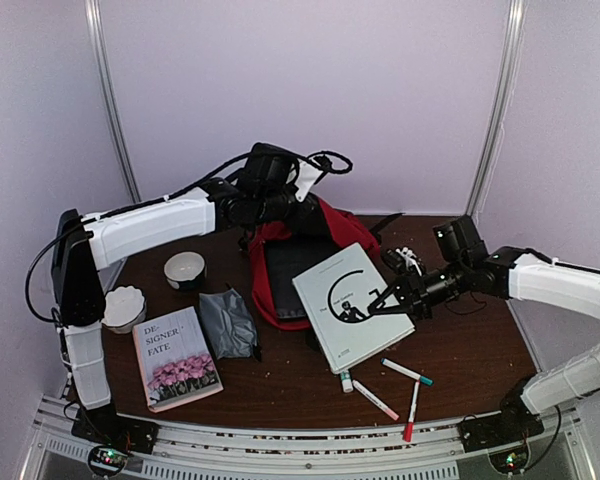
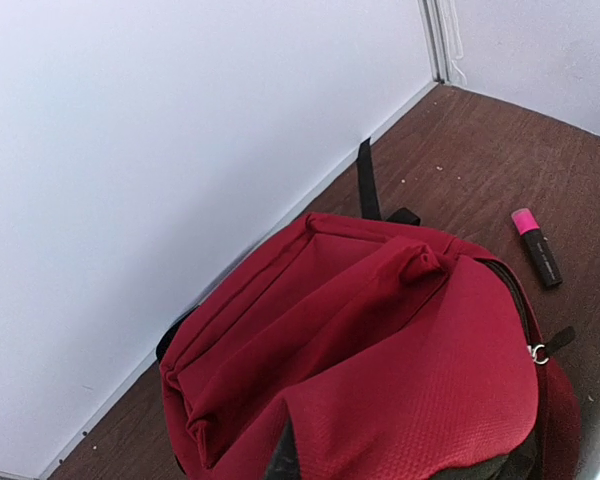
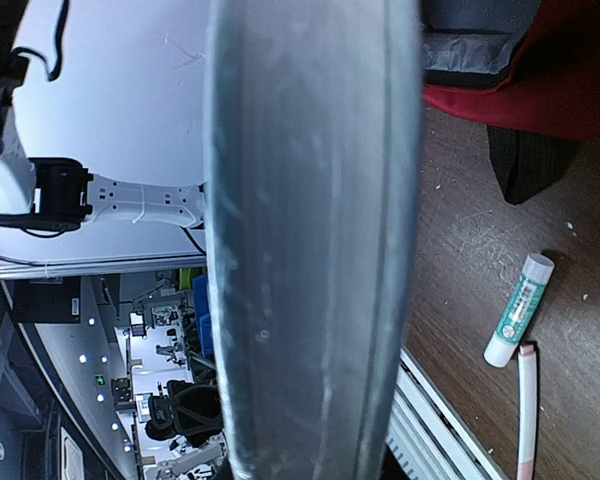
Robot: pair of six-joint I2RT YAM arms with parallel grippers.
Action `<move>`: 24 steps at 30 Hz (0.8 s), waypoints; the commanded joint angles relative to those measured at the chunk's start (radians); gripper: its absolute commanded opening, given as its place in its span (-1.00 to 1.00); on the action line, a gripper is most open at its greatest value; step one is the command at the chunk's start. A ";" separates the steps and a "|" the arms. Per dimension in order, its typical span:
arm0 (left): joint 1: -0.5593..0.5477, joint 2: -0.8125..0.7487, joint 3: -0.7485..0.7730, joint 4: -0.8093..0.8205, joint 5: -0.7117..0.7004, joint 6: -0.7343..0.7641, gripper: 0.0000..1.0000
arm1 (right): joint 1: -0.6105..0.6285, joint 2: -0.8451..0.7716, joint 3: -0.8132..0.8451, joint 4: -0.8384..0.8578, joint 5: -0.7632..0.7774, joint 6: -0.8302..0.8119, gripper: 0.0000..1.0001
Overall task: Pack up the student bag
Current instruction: Place the book in the largest pocket of the bag.
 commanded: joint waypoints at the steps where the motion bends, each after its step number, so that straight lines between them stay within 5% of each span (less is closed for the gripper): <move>1: -0.005 0.000 0.065 0.034 0.034 -0.030 -1.00 | 0.066 0.118 0.111 0.255 -0.026 0.112 -1.00; 14: -0.011 -0.027 0.082 0.013 0.111 -0.072 -1.00 | 0.094 0.469 0.111 0.922 0.108 0.611 -1.00; 18: -0.017 -0.040 0.070 0.013 0.116 -0.073 -1.00 | 0.075 0.521 0.145 1.001 0.109 0.640 -1.00; 24: -0.028 -0.061 0.053 0.013 0.124 -0.071 -1.00 | 0.032 0.560 0.150 0.907 0.153 0.602 -1.00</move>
